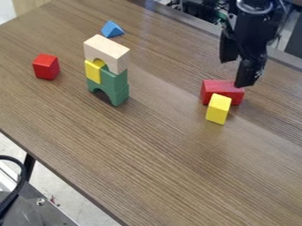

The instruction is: Put the red block on top of the white arch

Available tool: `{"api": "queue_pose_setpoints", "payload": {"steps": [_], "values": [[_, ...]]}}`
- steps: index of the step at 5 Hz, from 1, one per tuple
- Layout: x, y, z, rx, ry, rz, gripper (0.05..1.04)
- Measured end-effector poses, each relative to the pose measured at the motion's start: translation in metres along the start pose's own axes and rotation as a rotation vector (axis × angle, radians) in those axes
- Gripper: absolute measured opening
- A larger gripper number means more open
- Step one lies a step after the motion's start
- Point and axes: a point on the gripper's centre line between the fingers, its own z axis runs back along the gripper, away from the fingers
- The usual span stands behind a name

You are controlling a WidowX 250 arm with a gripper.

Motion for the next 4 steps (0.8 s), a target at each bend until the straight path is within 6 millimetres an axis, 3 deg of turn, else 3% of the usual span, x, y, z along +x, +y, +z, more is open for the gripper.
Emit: {"api": "queue_pose_setpoints", "payload": {"steps": [2,4], "values": [[0.010,0.008,-0.022,0.041,-0.035,0.013,1.000],[0.020,0.013,-0.030,0.035,-0.046,0.024,0.999]]}}
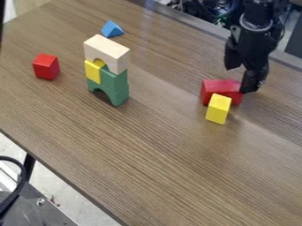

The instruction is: Put the red block on top of the white arch

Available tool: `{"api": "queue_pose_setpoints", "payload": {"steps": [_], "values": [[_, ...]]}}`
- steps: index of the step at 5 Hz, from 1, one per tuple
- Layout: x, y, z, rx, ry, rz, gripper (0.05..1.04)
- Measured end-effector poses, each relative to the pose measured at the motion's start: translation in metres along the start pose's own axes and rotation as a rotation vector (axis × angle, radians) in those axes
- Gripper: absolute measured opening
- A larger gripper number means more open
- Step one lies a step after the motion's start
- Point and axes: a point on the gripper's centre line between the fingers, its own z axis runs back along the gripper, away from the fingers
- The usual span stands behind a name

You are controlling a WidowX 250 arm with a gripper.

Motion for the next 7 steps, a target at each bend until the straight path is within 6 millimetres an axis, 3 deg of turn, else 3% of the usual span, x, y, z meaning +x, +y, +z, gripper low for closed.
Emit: {"api": "queue_pose_setpoints", "payload": {"steps": [2,3,4,5,6,7], "values": [[-0.006,0.001,-0.007,-0.027,0.020,0.018,0.999],[-0.020,-0.001,-0.014,-0.060,0.053,0.037,0.959],[-0.031,0.002,-0.011,-0.067,0.073,0.035,0.681],[-0.038,0.000,0.003,-0.078,0.069,0.049,0.548],[-0.045,0.002,0.020,-0.113,0.063,0.049,0.548],[-0.047,0.010,0.056,-0.113,0.122,-0.028,0.548]]}}
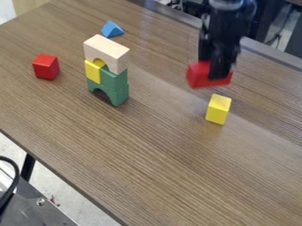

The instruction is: Put the red block on top of the white arch

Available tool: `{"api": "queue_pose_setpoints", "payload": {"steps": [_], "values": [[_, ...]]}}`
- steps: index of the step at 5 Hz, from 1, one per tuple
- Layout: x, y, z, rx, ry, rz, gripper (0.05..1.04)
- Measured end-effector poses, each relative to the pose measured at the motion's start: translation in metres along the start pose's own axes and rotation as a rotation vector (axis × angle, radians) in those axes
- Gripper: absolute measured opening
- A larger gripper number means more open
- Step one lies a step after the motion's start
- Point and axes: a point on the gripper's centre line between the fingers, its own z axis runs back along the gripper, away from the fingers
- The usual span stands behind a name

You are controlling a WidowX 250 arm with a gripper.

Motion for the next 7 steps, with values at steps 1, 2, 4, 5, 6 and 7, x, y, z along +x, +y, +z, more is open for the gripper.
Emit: {"api": "queue_pose_setpoints", "payload": {"steps": [1,2,4,5,6,7], "values": [[-0.016,0.007,0.050,0.053,0.064,-0.153,0.548],[-0.043,0.027,0.079,0.064,0.147,-0.350,0.548],[-0.081,0.045,0.099,0.000,0.075,-0.532,0.548],[-0.097,0.044,0.100,-0.082,0.050,-0.600,0.548],[-0.107,0.047,0.102,-0.074,0.068,-0.645,0.548],[-0.119,0.047,0.101,-0.041,0.146,-0.697,0.548]]}}
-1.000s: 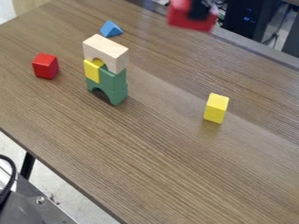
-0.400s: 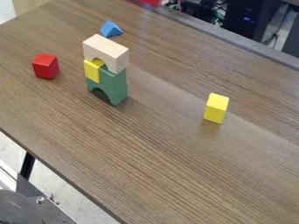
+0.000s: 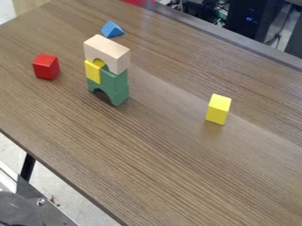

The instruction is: Put the red block on top of the white arch

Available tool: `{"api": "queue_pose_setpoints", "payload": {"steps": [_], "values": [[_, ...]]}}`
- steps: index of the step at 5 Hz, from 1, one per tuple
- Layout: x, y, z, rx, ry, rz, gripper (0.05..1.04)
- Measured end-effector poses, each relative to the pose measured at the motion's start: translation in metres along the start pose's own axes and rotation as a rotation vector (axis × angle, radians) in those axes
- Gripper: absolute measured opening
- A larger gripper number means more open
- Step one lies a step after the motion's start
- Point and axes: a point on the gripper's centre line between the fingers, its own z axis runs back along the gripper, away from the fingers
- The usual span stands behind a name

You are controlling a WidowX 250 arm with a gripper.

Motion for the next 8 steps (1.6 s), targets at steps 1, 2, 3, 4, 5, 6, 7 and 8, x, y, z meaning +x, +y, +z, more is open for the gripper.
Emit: {"api": "queue_pose_setpoints", "payload": {"steps": [1,2,3,4,5,6,7,8], "values": [[-0.006,-0.006,-0.006,0.016,0.047,-0.065,0.548],[-0.007,-0.010,-0.013,0.009,0.033,-0.159,0.548],[-0.009,-0.014,-0.018,-0.011,-0.006,-0.214,0.548],[-0.017,-0.021,-0.022,-0.035,-0.054,-0.230,0.548],[-0.023,-0.021,-0.026,-0.040,-0.063,-0.217,0.548],[-0.030,-0.024,-0.032,-0.054,-0.077,-0.211,0.548],[-0.026,-0.023,-0.042,-0.065,-0.105,-0.223,0.548],[-0.021,-0.021,-0.050,-0.081,-0.107,-0.239,0.548]]}}
